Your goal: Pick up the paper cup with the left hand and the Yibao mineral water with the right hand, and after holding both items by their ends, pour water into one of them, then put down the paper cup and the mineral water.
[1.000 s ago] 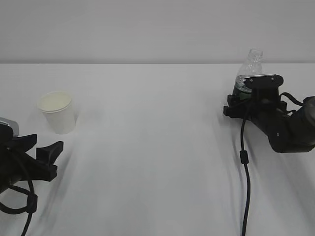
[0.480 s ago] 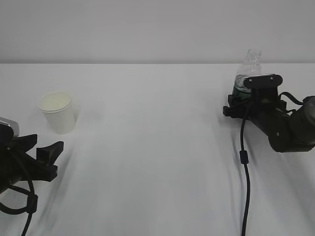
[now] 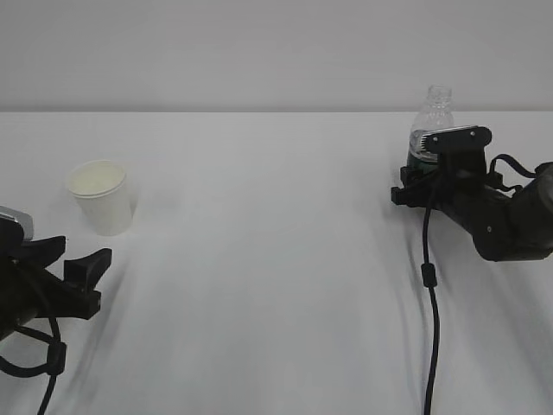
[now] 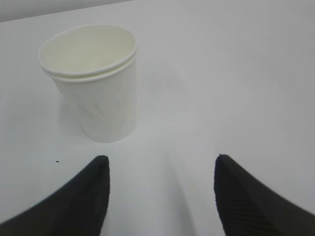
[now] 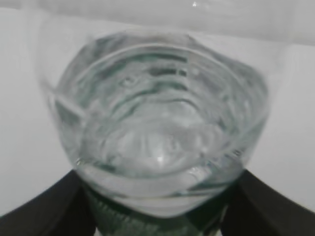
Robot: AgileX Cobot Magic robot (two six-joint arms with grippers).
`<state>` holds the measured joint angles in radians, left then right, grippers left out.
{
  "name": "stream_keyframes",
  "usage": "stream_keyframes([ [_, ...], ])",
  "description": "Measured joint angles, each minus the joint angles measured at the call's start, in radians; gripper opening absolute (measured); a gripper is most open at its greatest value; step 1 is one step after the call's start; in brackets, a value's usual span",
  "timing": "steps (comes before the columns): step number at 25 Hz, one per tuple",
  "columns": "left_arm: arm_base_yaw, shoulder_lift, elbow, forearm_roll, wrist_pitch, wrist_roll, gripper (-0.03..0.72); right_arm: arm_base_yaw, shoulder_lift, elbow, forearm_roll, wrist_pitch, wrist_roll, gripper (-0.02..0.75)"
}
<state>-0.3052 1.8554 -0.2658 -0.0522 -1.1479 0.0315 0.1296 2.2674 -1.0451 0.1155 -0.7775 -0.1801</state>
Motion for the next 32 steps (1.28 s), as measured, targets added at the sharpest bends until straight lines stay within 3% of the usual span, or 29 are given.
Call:
stream_keyframes([
  [25, 0.000, 0.000, 0.000, -0.042, 0.000, 0.000, 0.475, 0.000, -0.172, 0.003, -0.059, 0.181, -0.023, 0.471],
  [32, 0.000, 0.000, 0.000, -0.044, 0.000, 0.000, 0.475, 0.000, -0.228, 0.012, -0.157, 0.246, 0.024, 0.470],
])
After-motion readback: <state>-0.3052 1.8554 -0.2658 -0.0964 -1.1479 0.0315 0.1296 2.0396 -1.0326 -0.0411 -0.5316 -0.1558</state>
